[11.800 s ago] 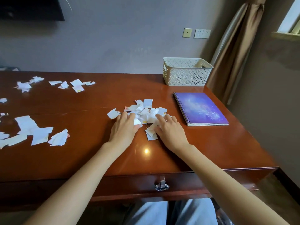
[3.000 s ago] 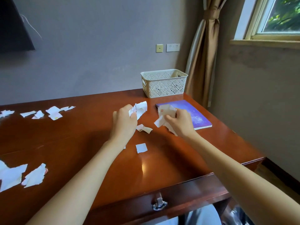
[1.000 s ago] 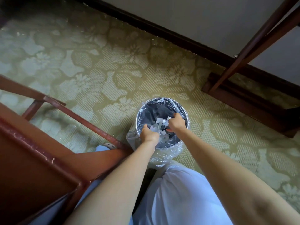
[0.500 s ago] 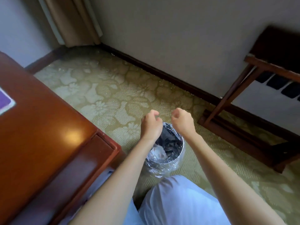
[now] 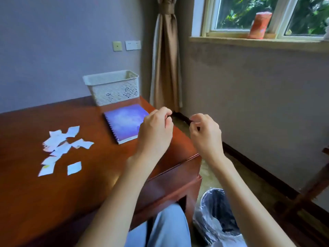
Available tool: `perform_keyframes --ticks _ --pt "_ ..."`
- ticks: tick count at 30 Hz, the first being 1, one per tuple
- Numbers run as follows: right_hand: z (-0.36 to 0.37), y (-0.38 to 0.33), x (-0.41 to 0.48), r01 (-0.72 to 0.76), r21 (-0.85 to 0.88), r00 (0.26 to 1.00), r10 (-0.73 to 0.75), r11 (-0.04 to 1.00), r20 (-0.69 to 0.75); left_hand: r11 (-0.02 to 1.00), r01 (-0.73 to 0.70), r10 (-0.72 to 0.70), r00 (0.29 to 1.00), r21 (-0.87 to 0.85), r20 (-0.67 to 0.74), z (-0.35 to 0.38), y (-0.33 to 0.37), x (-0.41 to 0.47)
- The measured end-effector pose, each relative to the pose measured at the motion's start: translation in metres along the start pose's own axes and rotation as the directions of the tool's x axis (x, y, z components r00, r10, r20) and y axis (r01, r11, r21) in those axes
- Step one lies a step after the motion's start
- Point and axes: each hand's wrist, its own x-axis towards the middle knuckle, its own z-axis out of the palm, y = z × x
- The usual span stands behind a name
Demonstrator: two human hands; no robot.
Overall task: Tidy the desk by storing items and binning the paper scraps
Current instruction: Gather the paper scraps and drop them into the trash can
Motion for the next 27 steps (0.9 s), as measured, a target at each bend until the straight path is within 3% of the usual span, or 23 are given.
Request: perform_keyframes --ticks 5,10,13,18,22,27 --pt "0.067 -0.072 -0.047 0.222 0.053 0.935 -0.228 0.974 0.273 0.961 0.215 -0.213 0.977 0.172 -0.030 -0.065 -0.081 -0.040" --pt "0.112 -0.118 -0.083 0.431 0.203 0.743 -0.473 0.879 0.474 0.867 0.390 -0.385 0.920 0.310 -0.081 -0.108 -0.137 -0.072" --pt "0.130 -0.134 -0.087 0.496 0.214 0.659 -0.525 0.842 0.539 0.822 0.386 -0.420 0.908 0.418 -0.014 -0.120 -0.159 -0.082" --pt "0.155 -0.146 -0.070 0.592 0.120 0.558 -0.512 0.797 0.653 0.783 0.240 -0.403 0.898 0.575 0.174 -0.122 -0.187 -0.079" --pt "0.171 -0.150 -0.049 0.584 0.081 0.560 -0.473 0.808 0.680 0.740 0.185 -0.376 0.911 0.647 0.169 -0.127 -0.205 -0.065" --pt "0.199 -0.163 -0.025 0.487 0.103 0.691 -0.455 0.867 0.561 0.780 0.281 -0.385 0.920 0.560 0.076 -0.145 -0.220 -0.031"
